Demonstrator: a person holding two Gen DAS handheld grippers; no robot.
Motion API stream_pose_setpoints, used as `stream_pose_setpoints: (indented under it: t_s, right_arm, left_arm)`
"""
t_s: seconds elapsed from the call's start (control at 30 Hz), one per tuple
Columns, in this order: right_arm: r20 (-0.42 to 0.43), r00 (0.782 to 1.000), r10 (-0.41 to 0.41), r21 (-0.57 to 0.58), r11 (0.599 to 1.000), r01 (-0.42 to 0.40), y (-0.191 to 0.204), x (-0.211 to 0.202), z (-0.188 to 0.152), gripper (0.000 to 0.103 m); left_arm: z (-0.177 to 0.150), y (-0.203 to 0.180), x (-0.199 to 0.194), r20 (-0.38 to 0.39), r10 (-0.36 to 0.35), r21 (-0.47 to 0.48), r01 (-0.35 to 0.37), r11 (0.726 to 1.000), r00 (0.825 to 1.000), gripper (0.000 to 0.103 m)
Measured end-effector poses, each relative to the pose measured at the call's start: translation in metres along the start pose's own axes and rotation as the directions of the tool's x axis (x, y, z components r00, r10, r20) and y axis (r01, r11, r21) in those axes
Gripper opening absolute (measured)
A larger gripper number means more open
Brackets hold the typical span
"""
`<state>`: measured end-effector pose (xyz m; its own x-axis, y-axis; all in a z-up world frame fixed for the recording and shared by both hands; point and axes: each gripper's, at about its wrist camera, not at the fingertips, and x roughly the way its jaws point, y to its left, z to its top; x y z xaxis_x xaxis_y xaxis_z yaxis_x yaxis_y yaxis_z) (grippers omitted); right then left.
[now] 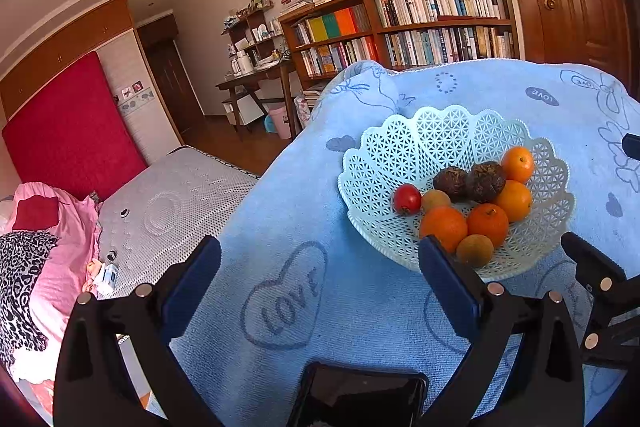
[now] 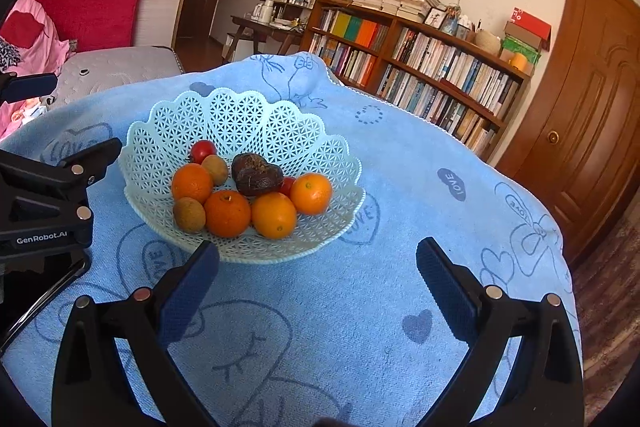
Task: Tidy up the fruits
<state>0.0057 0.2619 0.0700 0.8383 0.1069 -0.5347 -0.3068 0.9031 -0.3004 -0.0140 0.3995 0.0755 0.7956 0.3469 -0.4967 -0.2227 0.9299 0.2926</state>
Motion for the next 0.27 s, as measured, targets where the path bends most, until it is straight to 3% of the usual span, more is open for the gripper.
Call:
stream_pose_setpoints:
  t_s: [0.27]
  right_arm:
    - [-0.096,0.995,-0.035,0.088,0.995,0.044,-0.045,-0.002,-0.026,0.098]
  left_arm:
    - [0.001,-0.024,-0.021,-0.020,-0.098,-0.042,0.097,0.994,0.995,0.100]
